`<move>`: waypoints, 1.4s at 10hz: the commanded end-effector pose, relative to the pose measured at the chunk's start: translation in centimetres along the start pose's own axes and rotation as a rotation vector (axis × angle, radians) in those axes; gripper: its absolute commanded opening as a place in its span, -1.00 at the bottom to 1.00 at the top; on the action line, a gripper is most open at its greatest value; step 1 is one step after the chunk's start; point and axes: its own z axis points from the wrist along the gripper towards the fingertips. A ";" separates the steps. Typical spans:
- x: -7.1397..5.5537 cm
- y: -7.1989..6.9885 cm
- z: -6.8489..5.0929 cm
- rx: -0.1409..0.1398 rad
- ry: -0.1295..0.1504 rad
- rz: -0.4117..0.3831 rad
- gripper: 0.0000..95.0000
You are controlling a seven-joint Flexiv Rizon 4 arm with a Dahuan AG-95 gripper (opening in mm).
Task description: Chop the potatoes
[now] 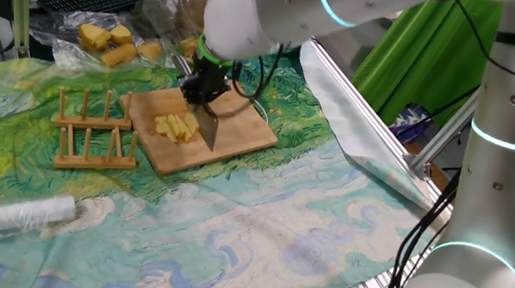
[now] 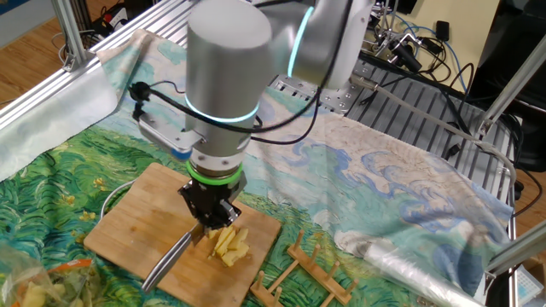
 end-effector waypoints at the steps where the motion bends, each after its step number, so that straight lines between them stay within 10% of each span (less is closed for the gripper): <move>1: -0.3 0.0 -0.6 -0.006 -0.001 0.008 -1.00; 5: -0.9 0.0 -0.4 -0.010 -0.057 0.035 -1.00; 9: -1.0 0.8 3.8 -0.021 -0.159 0.056 -1.00; 14: -2.2 1.0 3.1 -0.019 -0.135 0.041 -1.00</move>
